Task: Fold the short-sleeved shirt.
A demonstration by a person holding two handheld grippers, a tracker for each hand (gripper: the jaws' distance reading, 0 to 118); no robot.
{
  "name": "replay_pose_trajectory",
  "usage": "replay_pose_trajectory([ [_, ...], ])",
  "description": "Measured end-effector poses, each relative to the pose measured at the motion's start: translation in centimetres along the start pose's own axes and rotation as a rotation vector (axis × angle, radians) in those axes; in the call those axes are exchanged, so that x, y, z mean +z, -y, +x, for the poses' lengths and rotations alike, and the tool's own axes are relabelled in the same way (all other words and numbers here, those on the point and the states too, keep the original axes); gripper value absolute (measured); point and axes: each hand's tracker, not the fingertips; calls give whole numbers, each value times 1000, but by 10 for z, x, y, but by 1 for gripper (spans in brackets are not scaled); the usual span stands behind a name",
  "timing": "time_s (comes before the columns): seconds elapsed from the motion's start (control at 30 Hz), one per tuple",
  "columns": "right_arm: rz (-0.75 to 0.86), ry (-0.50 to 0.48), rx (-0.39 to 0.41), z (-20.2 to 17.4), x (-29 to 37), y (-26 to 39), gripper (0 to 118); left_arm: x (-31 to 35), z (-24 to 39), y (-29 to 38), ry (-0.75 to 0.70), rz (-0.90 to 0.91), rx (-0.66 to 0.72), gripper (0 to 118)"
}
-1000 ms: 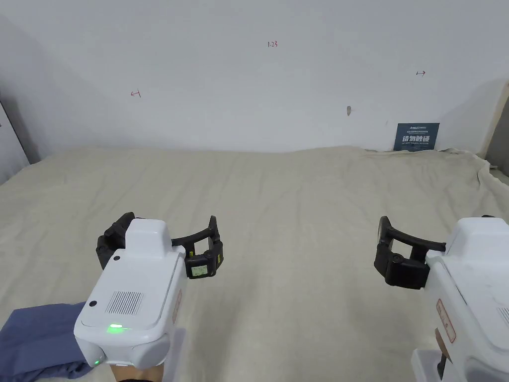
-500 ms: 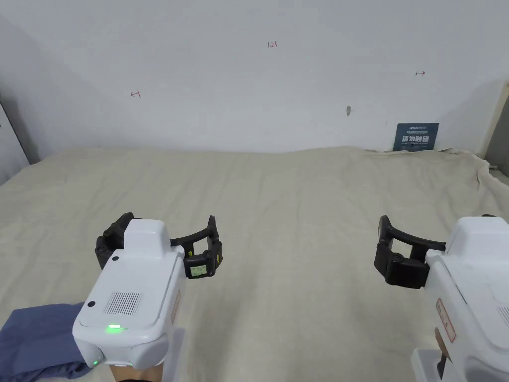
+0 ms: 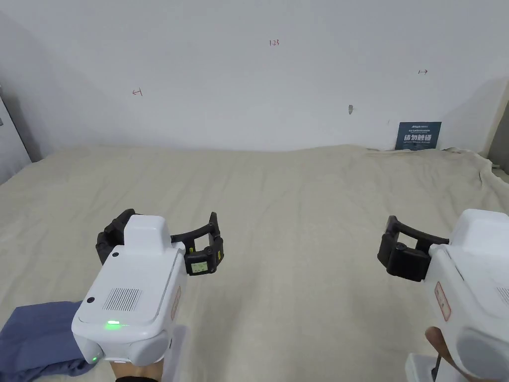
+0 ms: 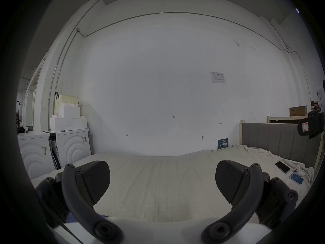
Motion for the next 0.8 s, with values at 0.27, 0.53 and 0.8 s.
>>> replay_pose_trajectory([
  [0.27, -320, 59, -89, 6, -16, -10, 118, -1, -4, -4, -2, 8, 9, 118],
  [0.53, -288, 53, -93, 2, -11, -10, 118, -1, -5, -5, -8, 13, 10, 118],
  [0.8, -252, 44, -48, -2, -10, -9, 118, 0, -4, -4, -12, 16, 4, 118],
])
